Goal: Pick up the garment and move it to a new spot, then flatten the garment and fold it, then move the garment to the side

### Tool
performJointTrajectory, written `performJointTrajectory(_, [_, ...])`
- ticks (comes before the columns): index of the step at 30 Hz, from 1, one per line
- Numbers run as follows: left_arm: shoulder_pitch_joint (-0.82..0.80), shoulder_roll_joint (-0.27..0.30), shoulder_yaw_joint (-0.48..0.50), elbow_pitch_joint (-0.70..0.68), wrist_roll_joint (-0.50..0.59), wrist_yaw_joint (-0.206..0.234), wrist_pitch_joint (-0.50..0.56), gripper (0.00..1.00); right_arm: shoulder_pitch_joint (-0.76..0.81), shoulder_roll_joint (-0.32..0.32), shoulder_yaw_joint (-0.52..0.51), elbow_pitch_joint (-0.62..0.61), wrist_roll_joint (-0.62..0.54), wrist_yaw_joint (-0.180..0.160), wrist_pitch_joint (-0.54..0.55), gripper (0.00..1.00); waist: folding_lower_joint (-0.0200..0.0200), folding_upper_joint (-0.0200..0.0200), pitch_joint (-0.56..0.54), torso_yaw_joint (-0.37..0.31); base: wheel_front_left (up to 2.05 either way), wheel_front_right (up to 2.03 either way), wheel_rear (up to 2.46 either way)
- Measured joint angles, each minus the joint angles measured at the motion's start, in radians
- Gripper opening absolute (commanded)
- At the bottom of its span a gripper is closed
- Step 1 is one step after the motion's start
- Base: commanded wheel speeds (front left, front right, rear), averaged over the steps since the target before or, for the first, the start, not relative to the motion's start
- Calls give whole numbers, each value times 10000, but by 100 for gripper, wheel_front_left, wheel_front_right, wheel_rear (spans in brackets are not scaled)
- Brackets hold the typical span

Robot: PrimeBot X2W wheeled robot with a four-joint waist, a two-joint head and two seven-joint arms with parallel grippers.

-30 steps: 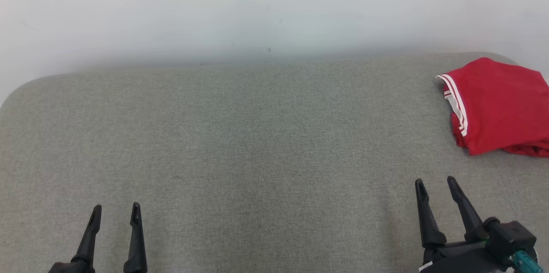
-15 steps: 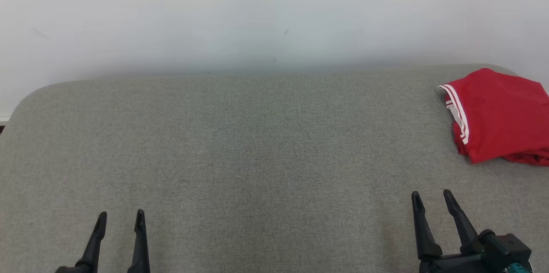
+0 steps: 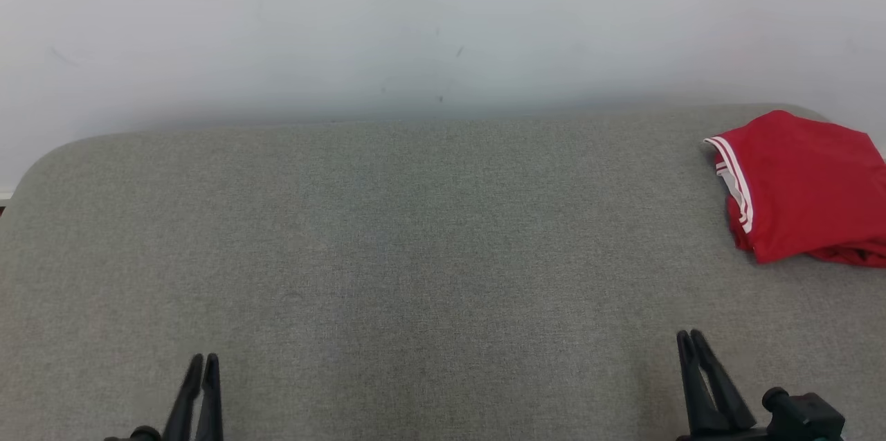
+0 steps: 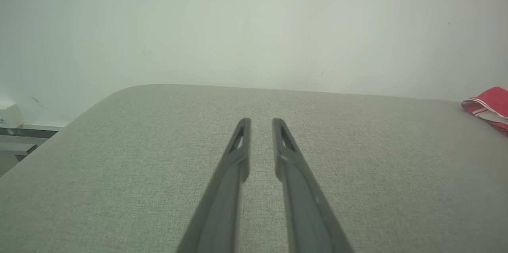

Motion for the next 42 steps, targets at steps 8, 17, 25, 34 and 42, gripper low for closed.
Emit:
performJointTrajectory(8, [-12, -42, 44, 389, -940, 0, 357, 0, 135, 50, -46, 215, 901, 0, 244, 0, 0, 0, 1, -6, 0, 0, 0])
performJointTrajectory(17, [-105, -42, 46, 500, -2715, -4, 725, 0, -33, 79, -226, 257, 2460, 0, 635, 0, 0, 1, 3, -17, 0, 0, 0])
performJointTrajectory(25, [-301, -40, 54, 608, -4272, -10, 1104, 0, -158, 115, -387, 288, 3889, 0, 984, 0, 0, 0, 6, -27, 0, 0, 0])
performJointTrajectory(34, [-503, -38, 77, 740, -5693, -12, 1440, 0, -308, 151, -539, 316, 5162, 0, 1298, 0, 0, 0, 8, -37, 0, 0, 0])
performJointTrajectory(42, [-682, -35, 102, 836, -6838, -15, 1735, 0, -470, 186, -667, 328, 6180, 0, 1544, 0, 0, 1, 10, -46, 0, 0, 0])
